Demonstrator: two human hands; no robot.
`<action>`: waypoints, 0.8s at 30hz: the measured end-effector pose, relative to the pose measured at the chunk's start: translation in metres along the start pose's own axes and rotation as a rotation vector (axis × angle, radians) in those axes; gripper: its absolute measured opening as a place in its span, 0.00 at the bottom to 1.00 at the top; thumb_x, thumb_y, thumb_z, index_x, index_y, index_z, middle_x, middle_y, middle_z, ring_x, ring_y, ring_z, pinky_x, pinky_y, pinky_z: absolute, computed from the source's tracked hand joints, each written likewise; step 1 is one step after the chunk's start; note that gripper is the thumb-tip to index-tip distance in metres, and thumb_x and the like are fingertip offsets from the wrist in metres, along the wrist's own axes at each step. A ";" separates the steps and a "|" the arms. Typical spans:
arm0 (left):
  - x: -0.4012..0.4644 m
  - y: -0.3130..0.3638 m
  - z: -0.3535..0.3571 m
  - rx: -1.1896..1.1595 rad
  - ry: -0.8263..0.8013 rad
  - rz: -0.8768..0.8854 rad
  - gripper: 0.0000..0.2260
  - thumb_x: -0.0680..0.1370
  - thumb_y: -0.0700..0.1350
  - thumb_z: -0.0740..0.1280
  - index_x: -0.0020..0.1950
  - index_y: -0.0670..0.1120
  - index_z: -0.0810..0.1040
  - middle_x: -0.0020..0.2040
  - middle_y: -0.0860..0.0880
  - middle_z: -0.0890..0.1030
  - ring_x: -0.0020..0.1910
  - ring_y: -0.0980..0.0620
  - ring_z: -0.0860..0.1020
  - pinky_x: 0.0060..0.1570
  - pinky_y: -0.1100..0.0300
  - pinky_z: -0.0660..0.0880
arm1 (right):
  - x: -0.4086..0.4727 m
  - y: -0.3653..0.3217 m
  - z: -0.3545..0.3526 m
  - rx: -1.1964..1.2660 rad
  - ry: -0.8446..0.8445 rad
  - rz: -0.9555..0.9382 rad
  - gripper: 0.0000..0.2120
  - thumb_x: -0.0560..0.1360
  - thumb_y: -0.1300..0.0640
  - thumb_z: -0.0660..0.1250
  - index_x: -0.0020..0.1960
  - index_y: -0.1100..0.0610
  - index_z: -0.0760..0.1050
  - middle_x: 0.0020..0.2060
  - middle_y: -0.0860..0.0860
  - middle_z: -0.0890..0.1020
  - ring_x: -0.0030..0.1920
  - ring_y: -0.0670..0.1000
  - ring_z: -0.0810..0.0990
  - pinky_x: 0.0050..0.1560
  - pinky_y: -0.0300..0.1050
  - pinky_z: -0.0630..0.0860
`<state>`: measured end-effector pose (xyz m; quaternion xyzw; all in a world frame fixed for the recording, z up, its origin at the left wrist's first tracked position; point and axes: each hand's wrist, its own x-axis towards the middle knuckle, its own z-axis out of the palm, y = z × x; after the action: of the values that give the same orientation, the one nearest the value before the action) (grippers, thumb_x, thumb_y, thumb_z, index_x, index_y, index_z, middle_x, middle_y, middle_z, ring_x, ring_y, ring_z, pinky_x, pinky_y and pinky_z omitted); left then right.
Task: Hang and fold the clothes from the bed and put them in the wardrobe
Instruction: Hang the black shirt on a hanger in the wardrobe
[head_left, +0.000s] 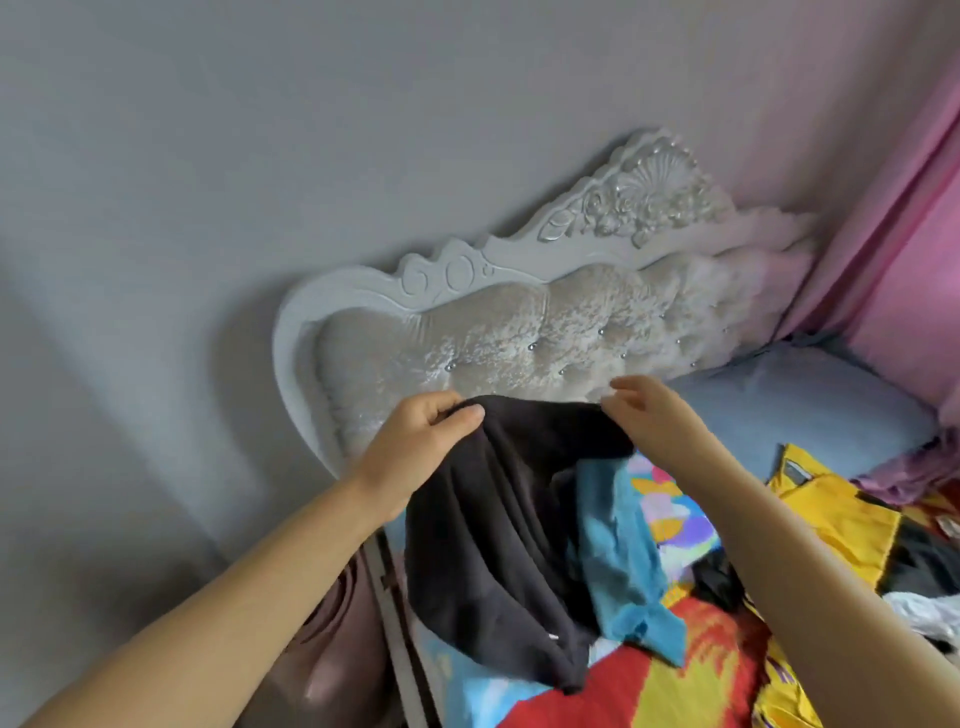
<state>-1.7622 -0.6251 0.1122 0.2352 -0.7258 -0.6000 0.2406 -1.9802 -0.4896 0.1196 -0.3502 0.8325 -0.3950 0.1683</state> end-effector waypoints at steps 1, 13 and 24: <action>-0.017 0.011 0.006 0.048 0.022 -0.002 0.21 0.75 0.51 0.66 0.47 0.31 0.75 0.38 0.39 0.75 0.41 0.49 0.72 0.46 0.53 0.67 | -0.022 -0.014 0.002 -0.020 -0.137 0.009 0.13 0.77 0.48 0.60 0.45 0.56 0.77 0.37 0.50 0.81 0.41 0.51 0.79 0.43 0.44 0.73; -0.244 0.093 -0.004 0.399 0.109 0.031 0.09 0.80 0.43 0.62 0.50 0.52 0.82 0.45 0.56 0.84 0.43 0.59 0.83 0.45 0.61 0.80 | -0.202 -0.117 0.063 0.310 -0.782 0.013 0.11 0.76 0.67 0.56 0.39 0.60 0.73 0.35 0.58 0.72 0.34 0.51 0.70 0.33 0.42 0.69; -0.478 0.106 -0.105 0.288 0.163 0.027 0.16 0.74 0.43 0.65 0.62 0.55 0.75 0.60 0.56 0.79 0.63 0.61 0.73 0.67 0.57 0.67 | -0.402 -0.284 0.102 0.087 -1.326 -0.623 0.06 0.62 0.58 0.64 0.29 0.54 0.78 0.26 0.48 0.76 0.28 0.45 0.74 0.29 0.37 0.68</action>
<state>-1.3310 -0.3857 0.2015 0.3054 -0.7856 -0.4654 0.2702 -1.5152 -0.3821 0.2767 -0.7291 0.4011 -0.1622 0.5304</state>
